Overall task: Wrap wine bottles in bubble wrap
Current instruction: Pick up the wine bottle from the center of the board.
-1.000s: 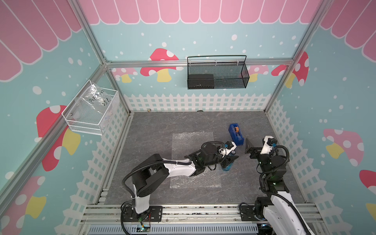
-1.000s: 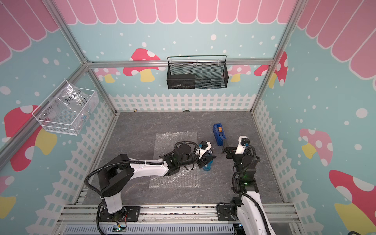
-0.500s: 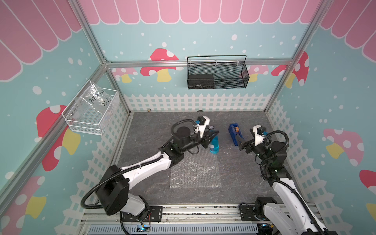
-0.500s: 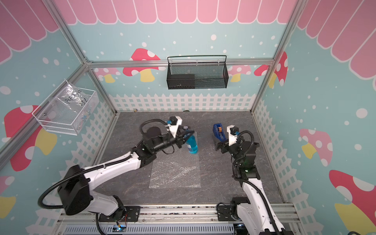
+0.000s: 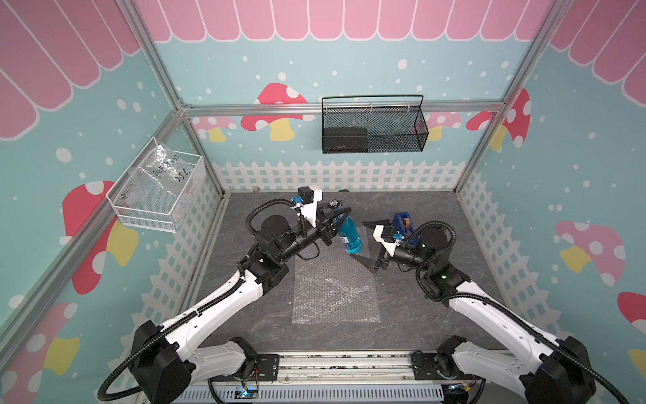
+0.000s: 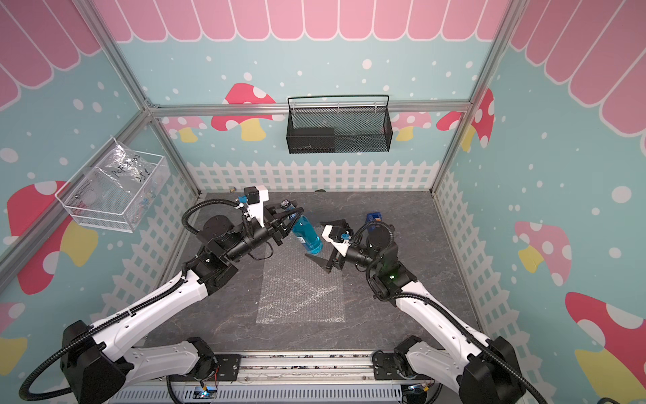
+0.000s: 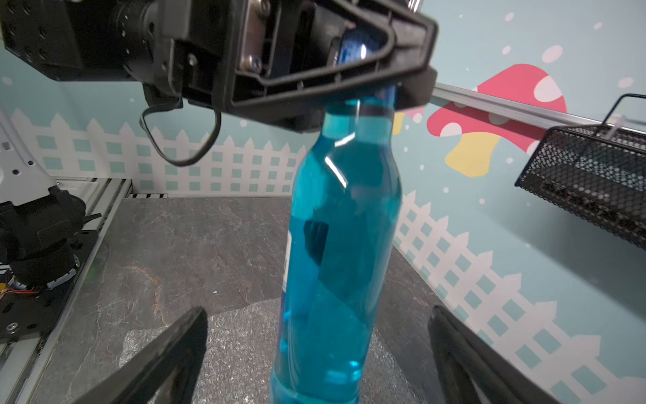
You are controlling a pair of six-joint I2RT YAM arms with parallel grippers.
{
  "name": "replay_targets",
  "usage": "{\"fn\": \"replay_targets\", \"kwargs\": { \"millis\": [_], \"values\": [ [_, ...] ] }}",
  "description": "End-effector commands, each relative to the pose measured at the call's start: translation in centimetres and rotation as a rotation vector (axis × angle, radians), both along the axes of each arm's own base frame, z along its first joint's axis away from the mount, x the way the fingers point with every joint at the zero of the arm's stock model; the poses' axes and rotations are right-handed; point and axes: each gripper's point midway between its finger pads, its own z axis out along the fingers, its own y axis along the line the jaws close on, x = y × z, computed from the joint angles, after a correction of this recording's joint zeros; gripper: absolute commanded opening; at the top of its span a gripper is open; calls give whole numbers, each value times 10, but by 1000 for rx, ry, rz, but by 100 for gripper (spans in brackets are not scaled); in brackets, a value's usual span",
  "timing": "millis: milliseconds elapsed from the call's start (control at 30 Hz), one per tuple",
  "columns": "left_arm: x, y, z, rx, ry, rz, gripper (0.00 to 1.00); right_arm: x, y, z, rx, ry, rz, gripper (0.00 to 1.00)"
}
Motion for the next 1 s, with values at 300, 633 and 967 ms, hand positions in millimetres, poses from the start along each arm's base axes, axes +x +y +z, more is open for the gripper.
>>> {"fn": "replay_targets", "kwargs": {
  "millis": [300, 633, 967],
  "values": [
    [-26, 22, 53, -149, -132, -7, 0, 18, 39, -26, -114, 101, 57, 94],
    [-25, 28, 49, -140, -109, 21, 10, 25, 51, -30, -176, 125, 73, 36],
    [-57, 245, 17, 212, 99, 949, 100, 63, 1, -83, -838, 76, -270, 6]
  ]
}}
